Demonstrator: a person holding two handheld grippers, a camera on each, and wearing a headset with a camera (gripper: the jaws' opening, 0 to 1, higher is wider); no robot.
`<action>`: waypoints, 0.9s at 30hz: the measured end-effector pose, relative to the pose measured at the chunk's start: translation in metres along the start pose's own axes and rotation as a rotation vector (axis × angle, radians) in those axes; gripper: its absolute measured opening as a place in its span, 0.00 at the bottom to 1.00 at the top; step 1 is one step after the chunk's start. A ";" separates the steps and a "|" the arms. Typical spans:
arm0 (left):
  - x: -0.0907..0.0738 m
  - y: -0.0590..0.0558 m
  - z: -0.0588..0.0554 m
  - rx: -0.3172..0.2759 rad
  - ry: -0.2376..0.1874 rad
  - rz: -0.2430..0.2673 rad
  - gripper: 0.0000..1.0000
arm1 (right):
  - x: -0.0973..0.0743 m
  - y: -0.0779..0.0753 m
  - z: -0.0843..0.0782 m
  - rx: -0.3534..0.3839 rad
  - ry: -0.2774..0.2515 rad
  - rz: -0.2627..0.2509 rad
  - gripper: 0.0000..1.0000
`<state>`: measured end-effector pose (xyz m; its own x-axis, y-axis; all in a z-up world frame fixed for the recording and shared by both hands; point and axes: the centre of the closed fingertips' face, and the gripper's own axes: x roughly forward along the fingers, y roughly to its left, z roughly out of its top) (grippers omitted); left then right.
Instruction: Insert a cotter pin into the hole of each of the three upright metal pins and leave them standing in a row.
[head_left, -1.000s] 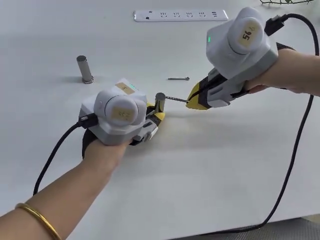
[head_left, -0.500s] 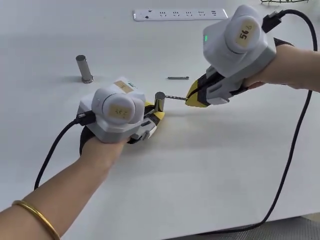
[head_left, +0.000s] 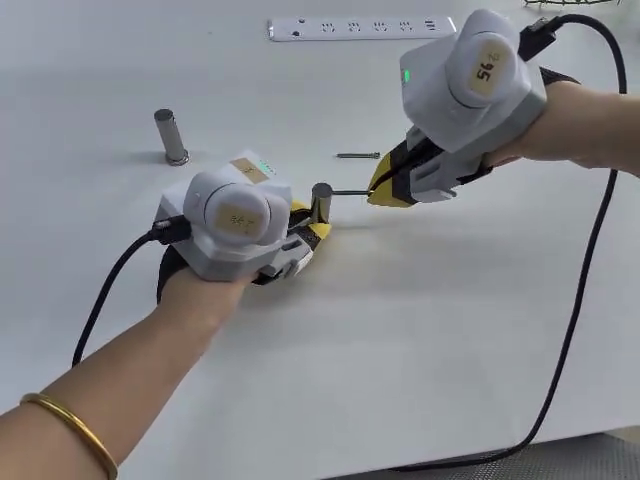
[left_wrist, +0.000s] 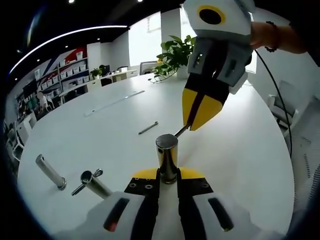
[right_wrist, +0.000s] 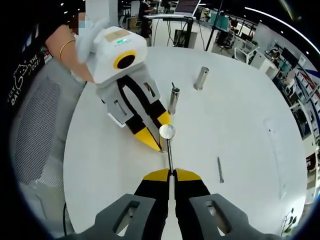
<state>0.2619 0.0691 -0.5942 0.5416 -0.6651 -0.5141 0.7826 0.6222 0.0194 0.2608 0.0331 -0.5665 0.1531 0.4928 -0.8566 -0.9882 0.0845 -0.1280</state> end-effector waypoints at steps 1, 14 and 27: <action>0.000 0.000 0.000 -0.001 0.000 0.000 0.11 | 0.001 -0.001 0.001 -0.004 -0.004 -0.002 0.00; 0.000 0.001 -0.001 -0.027 0.003 0.005 0.11 | 0.012 0.000 0.017 -0.033 -0.022 0.007 0.00; 0.001 0.002 -0.002 -0.059 0.005 0.012 0.11 | 0.014 0.004 0.026 0.019 -0.029 0.014 0.00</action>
<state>0.2636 0.0704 -0.5966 0.5494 -0.6556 -0.5181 0.7565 0.6535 -0.0247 0.2593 0.0625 -0.5660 0.1394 0.5187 -0.8435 -0.9899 0.0934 -0.1062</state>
